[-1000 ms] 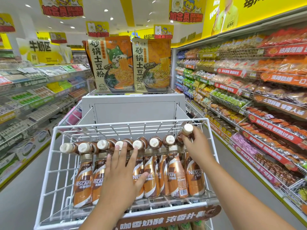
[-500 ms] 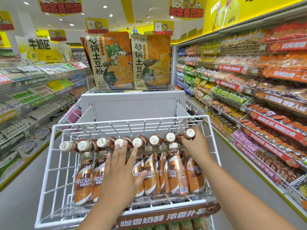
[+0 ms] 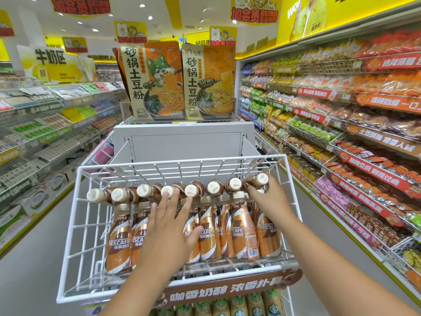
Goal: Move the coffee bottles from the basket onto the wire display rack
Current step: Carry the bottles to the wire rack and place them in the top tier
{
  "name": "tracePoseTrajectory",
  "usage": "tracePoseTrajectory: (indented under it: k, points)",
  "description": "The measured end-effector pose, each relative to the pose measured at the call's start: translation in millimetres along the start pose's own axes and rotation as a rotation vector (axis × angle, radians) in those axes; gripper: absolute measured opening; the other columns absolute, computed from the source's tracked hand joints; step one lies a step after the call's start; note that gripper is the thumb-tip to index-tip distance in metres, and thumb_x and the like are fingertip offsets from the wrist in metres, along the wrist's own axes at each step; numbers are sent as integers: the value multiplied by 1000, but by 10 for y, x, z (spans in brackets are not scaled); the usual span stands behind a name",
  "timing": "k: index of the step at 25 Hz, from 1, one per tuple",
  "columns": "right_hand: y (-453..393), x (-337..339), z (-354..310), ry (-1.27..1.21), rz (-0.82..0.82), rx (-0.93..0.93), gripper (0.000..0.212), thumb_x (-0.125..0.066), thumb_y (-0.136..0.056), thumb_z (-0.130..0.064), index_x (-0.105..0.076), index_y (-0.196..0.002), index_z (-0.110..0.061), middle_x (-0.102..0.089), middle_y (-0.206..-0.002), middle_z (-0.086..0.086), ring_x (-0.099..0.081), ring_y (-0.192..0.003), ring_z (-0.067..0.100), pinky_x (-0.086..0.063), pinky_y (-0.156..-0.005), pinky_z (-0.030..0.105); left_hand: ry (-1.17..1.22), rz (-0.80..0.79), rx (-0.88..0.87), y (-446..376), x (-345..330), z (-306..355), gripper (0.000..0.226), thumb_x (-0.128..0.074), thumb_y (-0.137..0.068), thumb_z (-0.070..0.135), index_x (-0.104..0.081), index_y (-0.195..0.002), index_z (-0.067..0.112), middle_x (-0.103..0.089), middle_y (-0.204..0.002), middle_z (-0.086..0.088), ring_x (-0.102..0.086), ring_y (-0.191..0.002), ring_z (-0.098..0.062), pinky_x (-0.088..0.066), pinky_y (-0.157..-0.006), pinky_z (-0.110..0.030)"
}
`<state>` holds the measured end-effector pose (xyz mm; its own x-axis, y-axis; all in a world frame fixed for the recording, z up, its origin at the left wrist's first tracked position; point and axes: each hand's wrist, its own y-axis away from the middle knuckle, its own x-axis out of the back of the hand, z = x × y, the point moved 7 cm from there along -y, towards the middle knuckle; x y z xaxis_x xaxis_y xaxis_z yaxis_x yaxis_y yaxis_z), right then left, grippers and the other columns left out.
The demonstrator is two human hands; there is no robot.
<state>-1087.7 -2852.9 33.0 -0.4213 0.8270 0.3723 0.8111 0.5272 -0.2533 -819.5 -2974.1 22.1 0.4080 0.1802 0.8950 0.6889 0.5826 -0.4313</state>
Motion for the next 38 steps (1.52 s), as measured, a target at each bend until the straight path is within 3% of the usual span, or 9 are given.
tracePoseTrajectory:
  k: [2,4,8,11,18,22,25,30,38]
  points:
    - [107,11,42,104,-11,-5,64,-71,-88,-39,-45,-146,-30,-59,-142,-6,-54,-132,19,-49,-105,40,5,23,-23,-20,22,-38,80,-11,-90,73,-14,-162,37,6,-170,3,18,-155,-18,4,-127,-46]
    - [268,9,36,205,-18,-32,80,-66,-94,-45,-25,-160,-26,-39,-161,-3,-38,-148,23,-40,-118,46,-19,19,-49,-20,16,-71,78,-16,-92,71,-12,-162,36,8,-170,2,20,-155,-19,6,-127,-46]
    - [610,-57,-18,503,-22,-11,87,-52,-100,-54,-5,-165,-22,-12,-172,-2,-11,-159,20,-21,-127,43,-44,23,-106,-22,14,-116,79,-23,-95,72,-8,-162,35,10,-170,-3,18,-155,-25,10,-124,-47]
    - [829,-106,-148,684,-43,77,79,-43,-102,-60,-7,-165,-29,-2,-173,-8,4,-159,16,-14,-128,42,-39,-3,-146,41,40,-80,79,-23,-96,71,-2,-162,33,16,-169,-3,23,-154,-25,12,-125,-47]
    - [1496,110,-431,743,-221,296,75,-42,-101,-63,-14,-164,-32,0,-173,-9,8,-159,14,-10,-129,43,-71,-46,-67,614,357,169,85,-10,-90,76,-5,-163,33,11,-170,-4,19,-155,-27,7,-126,-49]
    - [1926,470,-495,719,-247,341,75,-42,-101,-63,-13,-164,-33,-2,-173,-9,5,-159,14,-10,-127,40,-58,-35,-8,1080,633,521,78,-27,-97,72,-6,-162,35,11,-170,-2,18,-156,-25,6,-127,-48]
    - [2276,764,-514,729,-260,377,79,-42,-99,-66,-12,-165,-32,-2,-173,-8,4,-159,15,-11,-129,41,-78,-32,17,1436,783,822,80,-24,-96,74,0,-162,36,13,-170,-2,17,-156,-25,7,-126,-47]
    - [2831,1157,-537,769,-289,380,80,-40,-100,-66,-9,-165,-31,0,-173,-5,5,-160,19,-12,-129,45,-113,-10,27,1955,1022,1147,80,-24,-94,74,-2,-162,38,9,-171,-2,11,-157,-27,3,-127,-49]
    - [3665,1394,-710,820,-299,352,82,-35,-100,-69,-2,-165,-31,6,-173,-4,8,-159,21,-8,-130,45,-154,-44,-4,2637,1440,1288,88,-16,-89,82,9,-161,37,21,-168,-3,21,-155,-25,5,-126,-50]
